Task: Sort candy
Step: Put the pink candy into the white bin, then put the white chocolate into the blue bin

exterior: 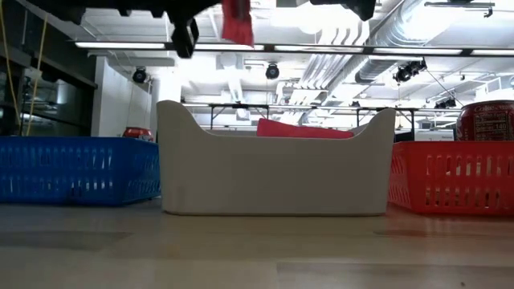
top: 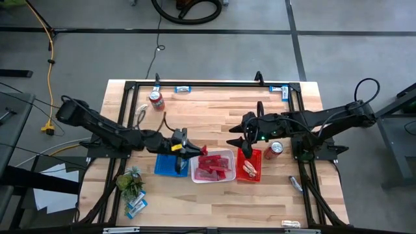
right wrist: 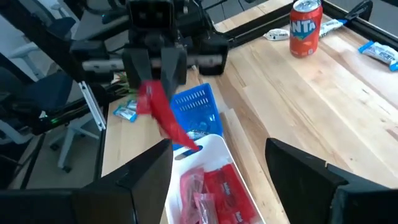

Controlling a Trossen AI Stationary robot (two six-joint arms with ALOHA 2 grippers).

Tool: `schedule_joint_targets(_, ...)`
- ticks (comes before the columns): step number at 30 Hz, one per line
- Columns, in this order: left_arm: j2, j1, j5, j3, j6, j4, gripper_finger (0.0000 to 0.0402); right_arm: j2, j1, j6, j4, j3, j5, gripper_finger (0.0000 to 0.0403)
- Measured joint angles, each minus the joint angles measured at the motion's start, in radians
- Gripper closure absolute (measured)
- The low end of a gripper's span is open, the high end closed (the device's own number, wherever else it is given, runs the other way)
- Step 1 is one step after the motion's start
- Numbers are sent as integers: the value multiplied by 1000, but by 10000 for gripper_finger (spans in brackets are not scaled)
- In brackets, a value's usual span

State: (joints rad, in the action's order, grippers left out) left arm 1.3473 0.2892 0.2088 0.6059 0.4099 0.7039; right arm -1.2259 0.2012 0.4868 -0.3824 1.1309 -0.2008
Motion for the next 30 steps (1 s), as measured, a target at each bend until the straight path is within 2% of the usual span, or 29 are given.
schedule_joint_targets(5, 148, 14, 11, 0, 33, 199, 401, 0, 0, -24, -1, 0, 4, 151)
schedule_joint_targets(8, 210, 14, 11, 19, 34, 233, 401, 0, 0, -24, -1, 0, 7, 151)
schedule_joint_targets(15, 320, 13, -29, 102, -17, 200, 401, 0, 0, -43, -1, 0, 26, 151)
schedule_joint_targets(21, 366, 13, -34, 139, -37, 107, 391, 0, 0, -43, -2, 0, 26, 151)
schedule_joint_targets(30, 306, 22, -34, 140, -54, -51, 324, 0, 0, -43, -2, 0, 26, 151)
